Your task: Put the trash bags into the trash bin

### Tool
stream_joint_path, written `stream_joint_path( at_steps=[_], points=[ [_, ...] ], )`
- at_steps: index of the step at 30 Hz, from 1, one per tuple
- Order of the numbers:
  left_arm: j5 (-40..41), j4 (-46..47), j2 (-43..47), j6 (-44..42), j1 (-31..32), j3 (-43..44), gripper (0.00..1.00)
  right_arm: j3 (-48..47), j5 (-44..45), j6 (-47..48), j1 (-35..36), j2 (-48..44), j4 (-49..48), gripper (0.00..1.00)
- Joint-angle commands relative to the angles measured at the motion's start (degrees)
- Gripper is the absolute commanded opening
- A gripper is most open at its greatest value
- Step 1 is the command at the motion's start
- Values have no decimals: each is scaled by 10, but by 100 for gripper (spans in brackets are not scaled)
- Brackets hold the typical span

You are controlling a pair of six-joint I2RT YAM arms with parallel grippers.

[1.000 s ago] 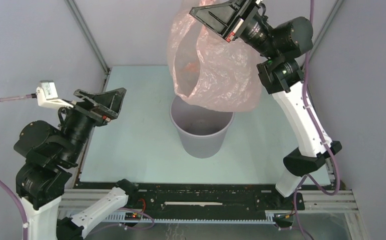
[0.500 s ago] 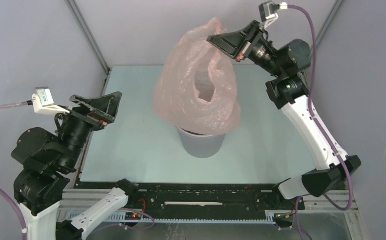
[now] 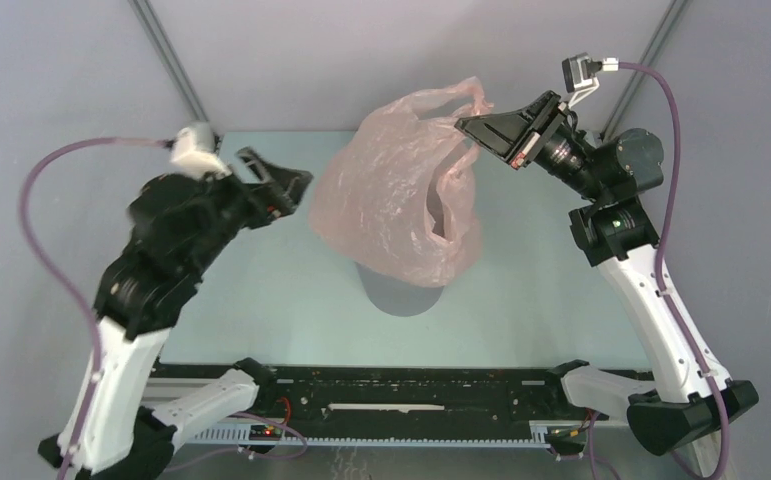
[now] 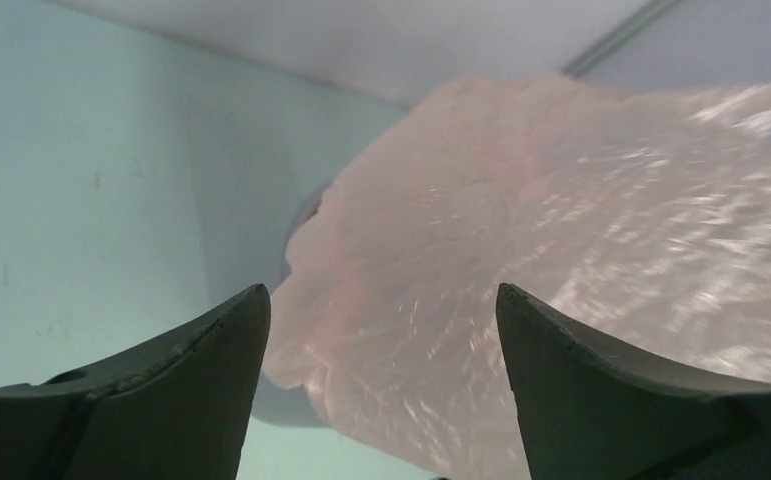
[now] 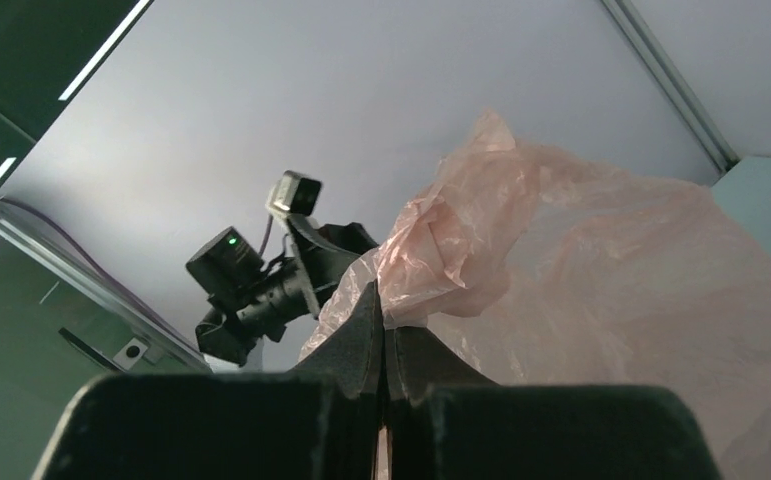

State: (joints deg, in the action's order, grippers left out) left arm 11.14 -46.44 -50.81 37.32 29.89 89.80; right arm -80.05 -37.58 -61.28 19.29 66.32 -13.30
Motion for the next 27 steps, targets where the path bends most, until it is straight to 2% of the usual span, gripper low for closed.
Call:
stream_joint_path(
  at_steps=[1, 3, 7, 11, 13, 18, 27],
  points=[
    [-158, 12, -106, -7, 4, -7, 83, -20, 3, 29, -1, -17, 28, 0],
    [-216, 35, -148, 23, 26, -23, 77, -23, 1, 17, -1, -14, 20, 0],
    [-186, 92, -225, 15, 104, -25, 79, -34, 5, 13, -1, -12, 22, 0],
    [-204, 76, -326, 18, 112, 9, 76, -39, 9, 14, -1, -10, 31, 0],
    [-206, 76, -340, 17, 113, 20, 75, -39, 7, 18, -1, -9, 38, 0],
    [-169, 68, -294, -11, 97, 23, 80, -27, 6, 29, 1, -8, 51, 0],
    [-168, 16, -137, -31, 4, 2, 92, -52, 5, 27, 25, 25, 40, 0]
  ],
)
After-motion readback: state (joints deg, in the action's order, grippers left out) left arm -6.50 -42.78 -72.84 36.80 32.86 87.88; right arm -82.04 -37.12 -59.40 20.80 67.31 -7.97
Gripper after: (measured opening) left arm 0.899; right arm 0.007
